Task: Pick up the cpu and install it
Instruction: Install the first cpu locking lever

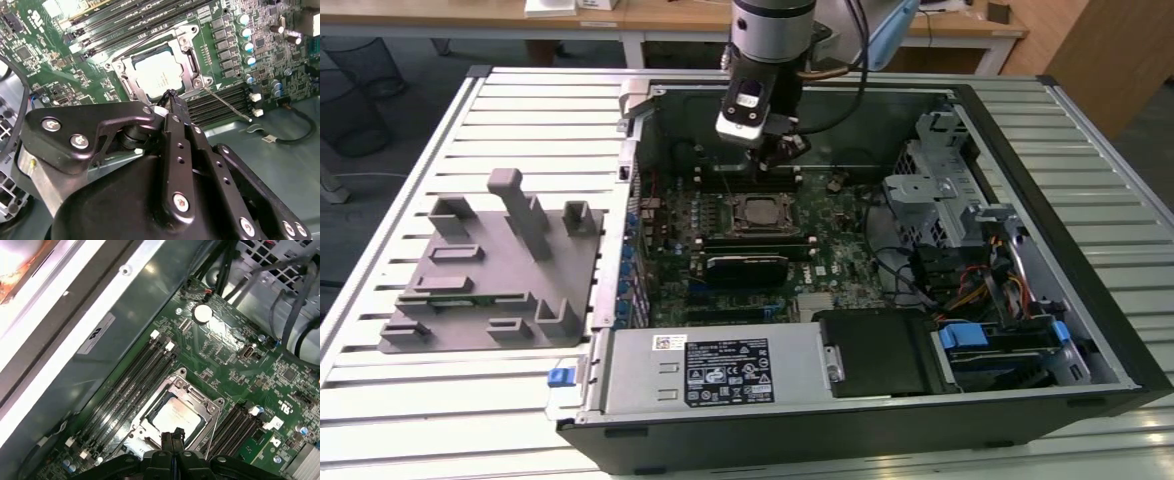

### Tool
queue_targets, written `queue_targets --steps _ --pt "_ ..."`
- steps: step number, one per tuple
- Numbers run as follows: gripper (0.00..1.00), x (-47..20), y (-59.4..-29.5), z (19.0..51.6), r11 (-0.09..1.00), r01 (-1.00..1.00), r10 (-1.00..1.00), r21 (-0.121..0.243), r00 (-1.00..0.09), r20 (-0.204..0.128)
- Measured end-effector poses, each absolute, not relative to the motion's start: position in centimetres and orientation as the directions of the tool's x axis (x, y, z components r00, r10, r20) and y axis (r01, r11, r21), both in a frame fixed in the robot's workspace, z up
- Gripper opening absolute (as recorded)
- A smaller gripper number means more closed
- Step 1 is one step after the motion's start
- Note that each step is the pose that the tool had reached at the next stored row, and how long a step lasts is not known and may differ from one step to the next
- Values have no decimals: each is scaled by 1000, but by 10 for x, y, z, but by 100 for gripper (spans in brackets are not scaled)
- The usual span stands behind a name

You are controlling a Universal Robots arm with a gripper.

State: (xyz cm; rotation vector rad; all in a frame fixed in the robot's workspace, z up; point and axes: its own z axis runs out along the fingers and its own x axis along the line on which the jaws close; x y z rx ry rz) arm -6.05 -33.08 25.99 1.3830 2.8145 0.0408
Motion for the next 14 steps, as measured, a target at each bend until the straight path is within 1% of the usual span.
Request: queue_targets --steps 8,14 --pt "11 -61 -331 260 661 750 750 26 -661 7" --pt "11 -61 -331 260 736 676 676 26 -737 7"
